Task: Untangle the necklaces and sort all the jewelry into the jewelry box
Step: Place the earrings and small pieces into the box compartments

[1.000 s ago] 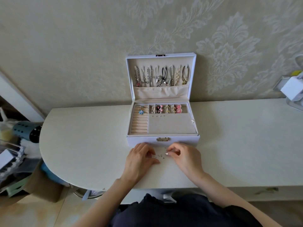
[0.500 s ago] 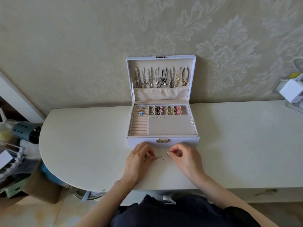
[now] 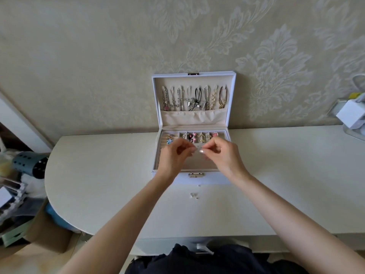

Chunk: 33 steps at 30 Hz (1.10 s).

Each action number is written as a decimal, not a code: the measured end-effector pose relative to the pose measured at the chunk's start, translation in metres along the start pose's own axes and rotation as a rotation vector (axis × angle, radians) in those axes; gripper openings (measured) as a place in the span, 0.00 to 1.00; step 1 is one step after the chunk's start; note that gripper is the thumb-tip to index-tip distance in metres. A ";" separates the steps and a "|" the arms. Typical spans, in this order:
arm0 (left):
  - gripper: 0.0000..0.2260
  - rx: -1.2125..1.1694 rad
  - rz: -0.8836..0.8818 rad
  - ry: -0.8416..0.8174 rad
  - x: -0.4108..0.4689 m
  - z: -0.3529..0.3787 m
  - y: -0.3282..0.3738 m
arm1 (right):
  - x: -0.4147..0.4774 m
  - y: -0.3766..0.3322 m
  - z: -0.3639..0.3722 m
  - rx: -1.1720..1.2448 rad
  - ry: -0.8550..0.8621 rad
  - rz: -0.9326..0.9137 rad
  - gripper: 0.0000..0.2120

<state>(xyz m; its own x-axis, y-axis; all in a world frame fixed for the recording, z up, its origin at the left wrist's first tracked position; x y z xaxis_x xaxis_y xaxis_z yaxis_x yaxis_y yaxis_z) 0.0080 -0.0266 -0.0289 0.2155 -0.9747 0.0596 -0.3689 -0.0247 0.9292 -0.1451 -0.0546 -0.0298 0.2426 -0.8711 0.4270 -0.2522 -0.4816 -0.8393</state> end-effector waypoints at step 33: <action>0.13 0.109 0.065 -0.008 0.034 -0.001 -0.017 | 0.022 0.020 0.013 0.014 -0.039 -0.032 0.12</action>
<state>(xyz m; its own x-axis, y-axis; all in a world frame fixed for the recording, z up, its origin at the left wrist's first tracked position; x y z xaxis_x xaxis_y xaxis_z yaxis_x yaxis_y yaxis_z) 0.0221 -0.0593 -0.0421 0.1811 -0.9767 0.1152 -0.4778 0.0150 0.8783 -0.1328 -0.0822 -0.0420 0.2865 -0.8507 0.4408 -0.2308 -0.5078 -0.8300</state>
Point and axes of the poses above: each hand's wrist, its own x-axis towards the middle knuckle, its own z-axis out of the palm, y = z × x, the point moved 3 cm from there along x, towards the middle knuckle, and after that the axes turned 13 degrees about -z, right-handed, at the moved point
